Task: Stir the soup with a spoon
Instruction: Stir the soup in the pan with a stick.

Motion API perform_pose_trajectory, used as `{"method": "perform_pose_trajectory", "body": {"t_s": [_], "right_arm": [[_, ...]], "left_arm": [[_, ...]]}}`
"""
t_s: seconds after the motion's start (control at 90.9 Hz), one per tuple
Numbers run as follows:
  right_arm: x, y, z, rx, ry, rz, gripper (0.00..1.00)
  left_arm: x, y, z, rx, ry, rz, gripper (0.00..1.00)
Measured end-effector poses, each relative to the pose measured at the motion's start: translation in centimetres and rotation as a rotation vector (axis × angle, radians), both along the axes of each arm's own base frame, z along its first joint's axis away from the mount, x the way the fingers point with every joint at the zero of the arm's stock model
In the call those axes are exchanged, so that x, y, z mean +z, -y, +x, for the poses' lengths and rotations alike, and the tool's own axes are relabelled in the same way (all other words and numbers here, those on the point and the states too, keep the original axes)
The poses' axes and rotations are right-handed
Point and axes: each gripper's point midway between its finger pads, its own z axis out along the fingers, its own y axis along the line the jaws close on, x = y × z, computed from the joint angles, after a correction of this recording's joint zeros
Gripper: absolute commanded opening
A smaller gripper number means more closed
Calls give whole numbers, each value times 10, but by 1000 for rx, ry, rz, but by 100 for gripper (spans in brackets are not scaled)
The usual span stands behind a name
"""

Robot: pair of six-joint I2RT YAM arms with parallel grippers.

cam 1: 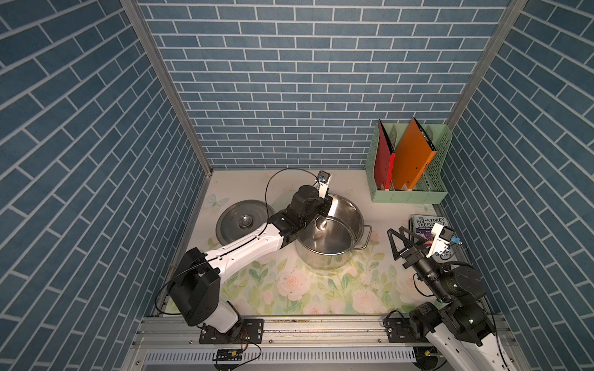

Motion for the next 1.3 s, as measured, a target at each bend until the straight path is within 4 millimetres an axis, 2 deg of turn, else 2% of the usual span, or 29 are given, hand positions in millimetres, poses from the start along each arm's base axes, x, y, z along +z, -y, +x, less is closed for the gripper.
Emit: {"method": "perform_pose_trajectory", "body": {"t_s": [0.209, 0.44, 0.638, 0.814, 1.034, 1.177, 1.298], "right_arm": [[1, 1, -1, -1, 0, 0, 99], [1, 1, -1, -1, 1, 0, 99], [1, 1, -1, -2, 1, 1, 99], [1, 1, -1, -2, 1, 1, 99], [1, 1, -1, -2, 2, 1, 99], [2, 1, -1, -1, 6, 4, 99], [3, 0, 0, 0, 8, 5, 99]], "left_arm": [[8, 36, -11, -115, 9, -45, 0], [14, 78, -52, -255, 12, -64, 0], [10, 94, -81, -315, 5, -29, 0], [8, 78, -104, -320, -4, -7, 0], [-2, 35, -120, -253, -25, 17, 0], [-11, 9, -119, -182, -37, 52, 0], [-15, -8, -110, -115, -43, 76, 0]]}}
